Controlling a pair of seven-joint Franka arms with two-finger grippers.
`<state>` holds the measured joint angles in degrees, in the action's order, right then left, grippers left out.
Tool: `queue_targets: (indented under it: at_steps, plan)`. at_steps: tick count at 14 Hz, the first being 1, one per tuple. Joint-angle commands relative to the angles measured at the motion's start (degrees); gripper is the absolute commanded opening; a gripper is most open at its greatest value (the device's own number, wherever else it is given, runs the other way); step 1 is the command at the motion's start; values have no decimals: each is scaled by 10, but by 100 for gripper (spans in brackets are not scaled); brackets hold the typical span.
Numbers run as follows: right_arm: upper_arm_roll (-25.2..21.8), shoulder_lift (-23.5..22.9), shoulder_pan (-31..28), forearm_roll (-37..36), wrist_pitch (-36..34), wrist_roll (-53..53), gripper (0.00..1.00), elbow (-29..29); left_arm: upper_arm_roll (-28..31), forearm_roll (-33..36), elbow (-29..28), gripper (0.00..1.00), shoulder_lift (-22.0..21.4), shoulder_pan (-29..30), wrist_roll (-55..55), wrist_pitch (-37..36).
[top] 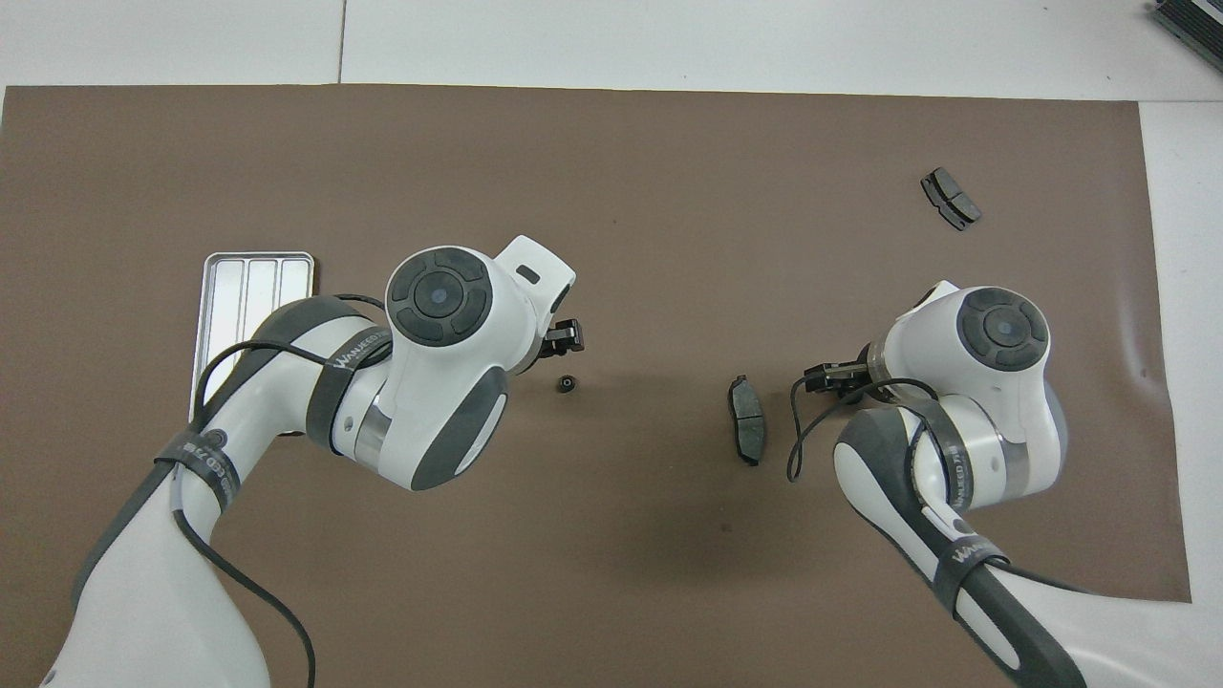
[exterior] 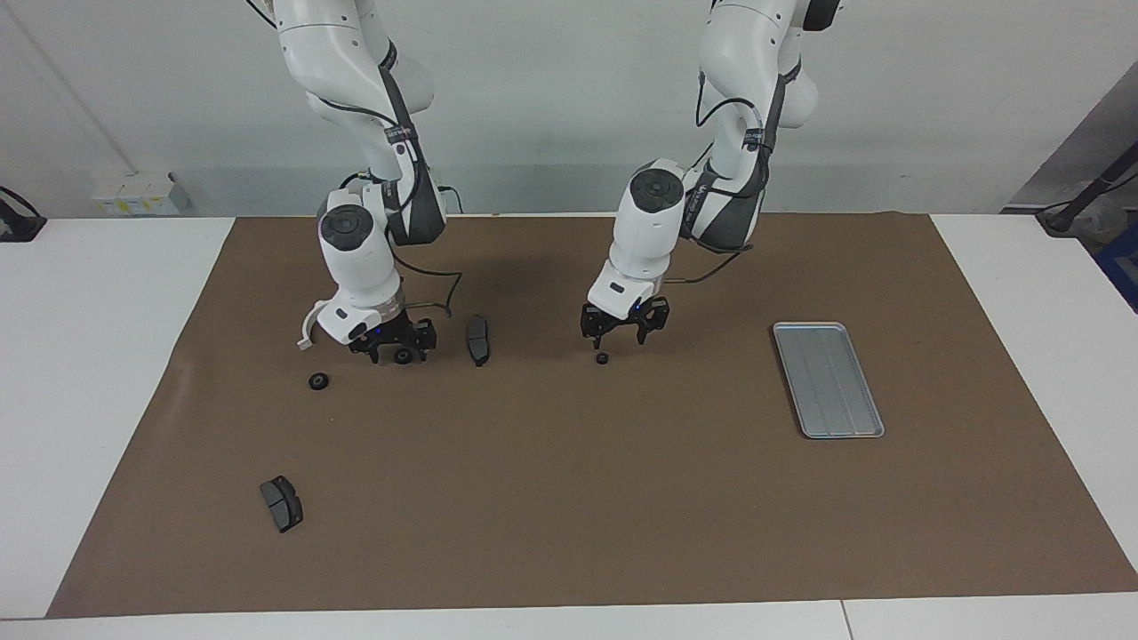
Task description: Pick bearing gear from pile to tray
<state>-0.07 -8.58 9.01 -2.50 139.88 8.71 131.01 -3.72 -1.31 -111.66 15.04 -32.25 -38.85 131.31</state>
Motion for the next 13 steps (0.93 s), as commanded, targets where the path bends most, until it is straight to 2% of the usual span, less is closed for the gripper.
queue_targets:
  at_steps: [1,2,3,5,6,7,13]
  plan:
    - [8,15,-11,14,12,-22,76,17,9,11,-10,84,15,-12,-14,38]
    - [9,15,-10,14,12,-22,71,18,9,11,-10,83,20,-17,-24,50]
    - [9,15,-10,14,12,-22,57,17,10,11,-8,83,30,-23,-25,55]
    - [9,15,-10,19,12,-19,19,17,10,12,-8,81,39,-23,-25,60]
    - [9,15,-10,28,11,-19,5,16,10,16,-7,80,40,-23,-25,65]
    - [9,14,-10,43,12,-19,0,13,10,23,-7,80,48,-23,-25,67]
    - [8,14,-10,57,-9,-17,0,-30,10,27,-7,73,52,-35,-25,67]
